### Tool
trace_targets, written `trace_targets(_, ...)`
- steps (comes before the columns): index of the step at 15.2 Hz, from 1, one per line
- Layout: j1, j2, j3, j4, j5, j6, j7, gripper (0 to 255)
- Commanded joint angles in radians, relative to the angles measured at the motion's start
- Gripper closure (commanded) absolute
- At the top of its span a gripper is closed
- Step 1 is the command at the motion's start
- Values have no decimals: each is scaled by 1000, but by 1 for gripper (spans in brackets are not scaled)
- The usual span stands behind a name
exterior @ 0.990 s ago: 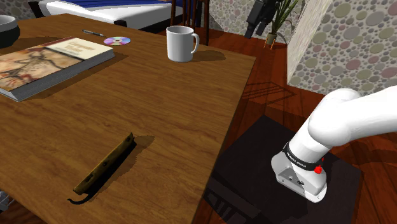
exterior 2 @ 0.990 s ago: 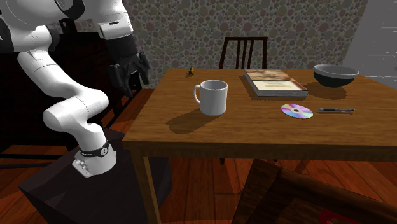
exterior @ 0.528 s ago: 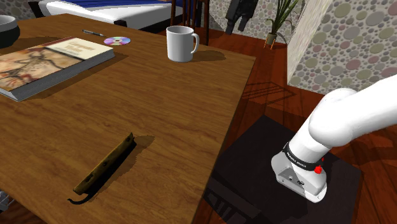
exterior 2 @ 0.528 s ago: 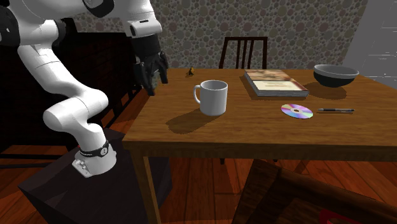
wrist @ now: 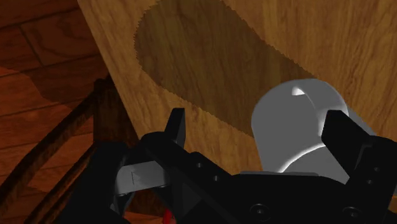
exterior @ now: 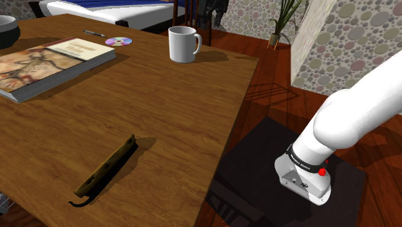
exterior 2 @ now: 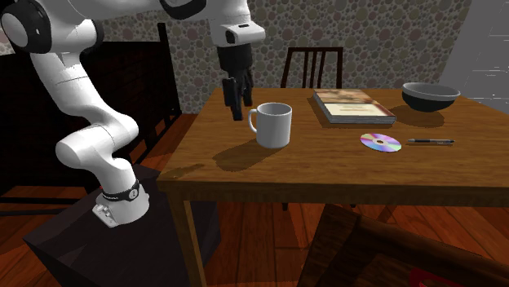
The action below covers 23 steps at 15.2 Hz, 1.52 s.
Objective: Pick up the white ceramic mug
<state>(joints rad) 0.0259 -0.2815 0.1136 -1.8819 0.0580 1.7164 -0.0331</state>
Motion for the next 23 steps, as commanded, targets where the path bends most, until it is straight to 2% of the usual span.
trace_targets(1, 8, 91, 21, 91, -15, -5, 18, 0)
trace_targets(5, 25, 237, 49, 253, -49, -33, 46, 0)
trace_targets(14, 25, 218, 48, 128, -46, 73, 43, 0)
trace_targets(15, 25, 217, 48, 126, -46, 74, 42, 255)
trace_targets(23, 24, 217, 48, 125, -46, 76, 41, 255)
